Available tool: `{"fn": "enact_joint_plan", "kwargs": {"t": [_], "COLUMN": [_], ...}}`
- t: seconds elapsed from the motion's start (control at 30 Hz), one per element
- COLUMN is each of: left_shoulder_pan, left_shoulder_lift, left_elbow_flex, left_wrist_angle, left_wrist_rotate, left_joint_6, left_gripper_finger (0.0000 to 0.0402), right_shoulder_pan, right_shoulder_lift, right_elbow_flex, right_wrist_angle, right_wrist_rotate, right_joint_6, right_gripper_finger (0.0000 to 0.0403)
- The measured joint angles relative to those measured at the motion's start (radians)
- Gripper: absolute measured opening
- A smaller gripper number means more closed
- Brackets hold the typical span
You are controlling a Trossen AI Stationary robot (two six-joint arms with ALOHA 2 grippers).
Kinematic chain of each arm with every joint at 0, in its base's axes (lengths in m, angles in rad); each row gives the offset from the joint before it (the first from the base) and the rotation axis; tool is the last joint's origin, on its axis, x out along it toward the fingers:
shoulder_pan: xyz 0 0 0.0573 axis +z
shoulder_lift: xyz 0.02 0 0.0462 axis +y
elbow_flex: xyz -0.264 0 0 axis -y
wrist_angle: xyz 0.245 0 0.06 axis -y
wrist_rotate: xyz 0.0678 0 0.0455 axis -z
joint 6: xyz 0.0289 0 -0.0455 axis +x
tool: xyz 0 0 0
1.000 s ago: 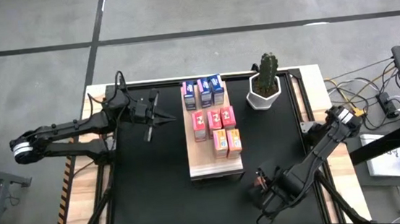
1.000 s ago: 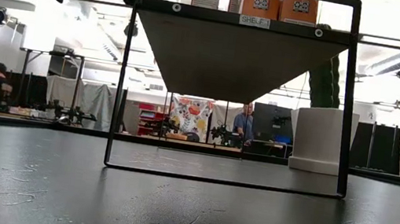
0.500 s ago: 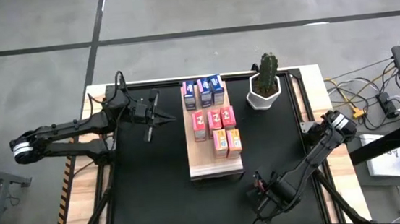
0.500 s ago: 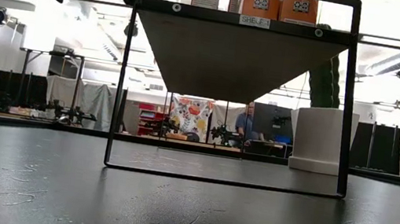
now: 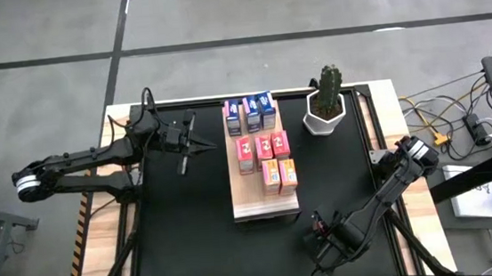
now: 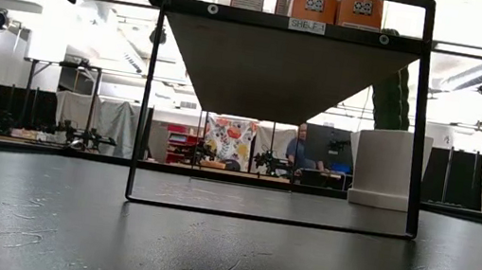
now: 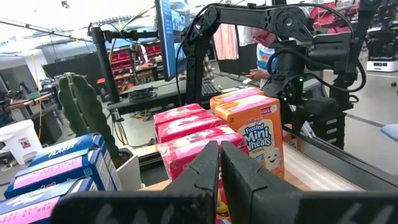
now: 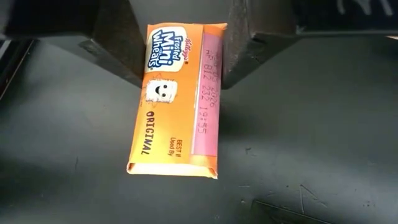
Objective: Stack cereal on shelf
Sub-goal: Put the orange cereal box aligned with the other orange cereal box on the shelf
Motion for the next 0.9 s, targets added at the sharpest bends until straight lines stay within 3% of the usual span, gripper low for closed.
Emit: {"fn": "enact_joint_plan", "kwargs": {"t": [0.63, 0.9], "left_shoulder_pan": [0.000, 0.000], "left_shoulder_lift": [0.000, 0.000], "left_elbow_flex": [0.000, 0.000], "left_wrist_angle": [0.000, 0.000], "left_wrist_rotate": [0.000, 0.000], "left_joint_6": [0.000, 0.000], "left_gripper_finger": [0.0000, 0.0000], "right_shoulder_pan": [0.002, 0.016], "right_shoulder_lift": [-0.024, -0.024], "right_elbow_flex": [0.003, 0.099], "right_wrist_angle": [-0.003, 0.011], "right_wrist_rotate": [0.003, 0.008], "right_joint_6": [-0.052, -0.171], "right_gripper_finger": [0.0144, 0.0139]}}
